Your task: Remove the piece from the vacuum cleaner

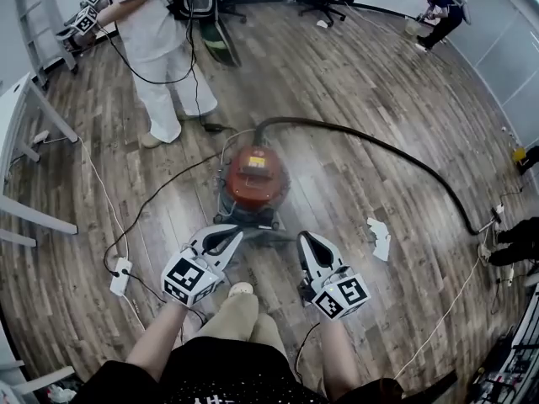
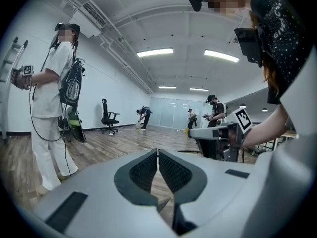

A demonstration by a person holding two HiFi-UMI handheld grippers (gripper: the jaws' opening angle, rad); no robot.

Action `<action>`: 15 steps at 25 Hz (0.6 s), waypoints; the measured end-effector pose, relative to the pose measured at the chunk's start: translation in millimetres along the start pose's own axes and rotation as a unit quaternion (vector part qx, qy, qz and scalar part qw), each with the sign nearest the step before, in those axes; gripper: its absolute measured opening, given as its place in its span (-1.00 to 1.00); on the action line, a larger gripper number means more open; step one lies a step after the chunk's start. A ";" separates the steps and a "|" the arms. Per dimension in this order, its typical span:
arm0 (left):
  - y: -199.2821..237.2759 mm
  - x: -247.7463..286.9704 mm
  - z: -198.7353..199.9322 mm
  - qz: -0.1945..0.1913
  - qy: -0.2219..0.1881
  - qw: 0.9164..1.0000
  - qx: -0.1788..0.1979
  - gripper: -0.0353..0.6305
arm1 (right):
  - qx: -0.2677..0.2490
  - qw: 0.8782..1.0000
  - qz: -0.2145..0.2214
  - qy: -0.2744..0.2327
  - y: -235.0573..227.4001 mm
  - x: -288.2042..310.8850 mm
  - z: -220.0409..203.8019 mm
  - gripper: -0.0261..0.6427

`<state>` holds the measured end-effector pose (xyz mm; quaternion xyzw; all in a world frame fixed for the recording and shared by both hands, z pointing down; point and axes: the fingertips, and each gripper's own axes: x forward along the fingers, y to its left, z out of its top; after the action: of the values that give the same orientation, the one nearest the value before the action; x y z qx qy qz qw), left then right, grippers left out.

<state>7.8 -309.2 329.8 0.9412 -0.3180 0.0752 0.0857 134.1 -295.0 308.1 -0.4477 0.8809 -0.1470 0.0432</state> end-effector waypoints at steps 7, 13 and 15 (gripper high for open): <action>1.0 24.7 -71.1 -0.003 0.000 1.000 0.011 -0.87 | -0.009 1.000 0.006 -0.002 -28.0 -8.6 -66.1 -0.89; 16.5 46.8 -137.3 0.006 -0.002 1.000 0.011 -0.87 | -0.017 1.000 -0.005 -0.013 -68.1 -10.9 -118.5 -0.89; 22.3 52.8 -157.0 0.013 -0.005 1.000 0.018 -0.87 | -0.016 1.000 -0.009 -0.020 -81.5 -12.8 -136.6 -0.89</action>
<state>22.0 -324.7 495.6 0.9387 -0.3295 0.0771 0.0662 176.5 -299.9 461.8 -0.4595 0.8778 -0.1245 0.0526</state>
